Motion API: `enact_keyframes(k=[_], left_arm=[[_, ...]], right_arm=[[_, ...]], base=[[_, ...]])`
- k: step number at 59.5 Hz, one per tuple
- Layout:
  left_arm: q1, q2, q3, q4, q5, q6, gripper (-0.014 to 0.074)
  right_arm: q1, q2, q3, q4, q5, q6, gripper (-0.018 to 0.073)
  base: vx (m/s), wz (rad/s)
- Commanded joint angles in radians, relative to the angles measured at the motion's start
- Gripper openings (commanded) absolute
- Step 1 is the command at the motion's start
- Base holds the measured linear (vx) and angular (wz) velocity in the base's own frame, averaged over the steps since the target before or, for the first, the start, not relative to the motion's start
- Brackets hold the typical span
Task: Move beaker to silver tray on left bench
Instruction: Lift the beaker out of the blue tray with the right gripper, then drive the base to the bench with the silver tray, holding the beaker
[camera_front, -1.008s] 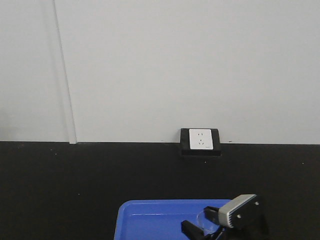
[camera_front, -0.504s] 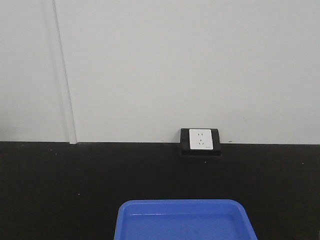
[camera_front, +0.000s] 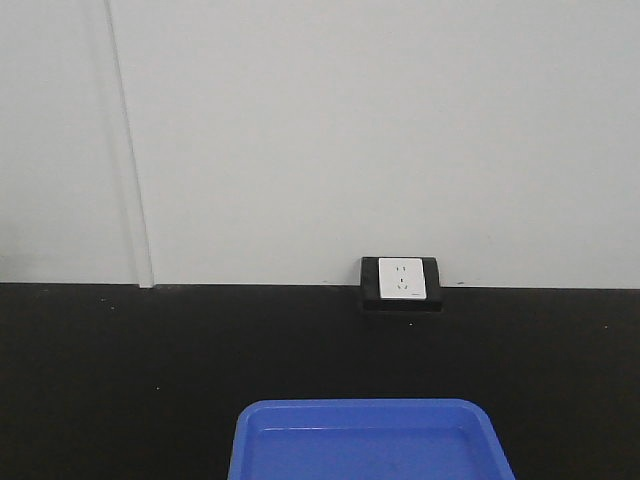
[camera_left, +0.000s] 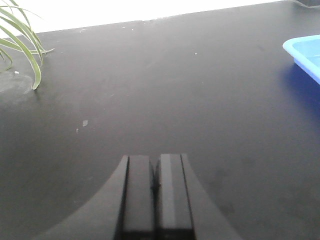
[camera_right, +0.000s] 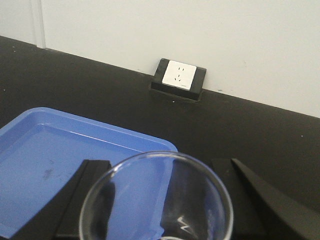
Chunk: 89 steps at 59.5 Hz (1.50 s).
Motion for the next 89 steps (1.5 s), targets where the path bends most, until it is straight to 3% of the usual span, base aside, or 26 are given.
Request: enact_keyframes(k=[1, 43, 89], left_arm=[[-0.006, -0.007, 0.02, -0.003, -0.075, -0.002, 0.0001], [-0.006, -0.007, 0.02, -0.003, -0.075, -0.002, 0.0001], [-0.006, -0.007, 0.02, -0.003, -0.075, -0.002, 0.0001]], right_arm=[[-0.004, 0.004, -0.03, -0.024, -0.073, -0.005, -0.0011], [-0.004, 0.004, -0.03, -0.024, -0.073, -0.005, -0.0011], [-0.004, 0.004, -0.03, -0.024, -0.073, -0.005, -0.0011]], base=[[0.0, 0.0], [-0.04, -0.02], [-0.26, 0.11]])
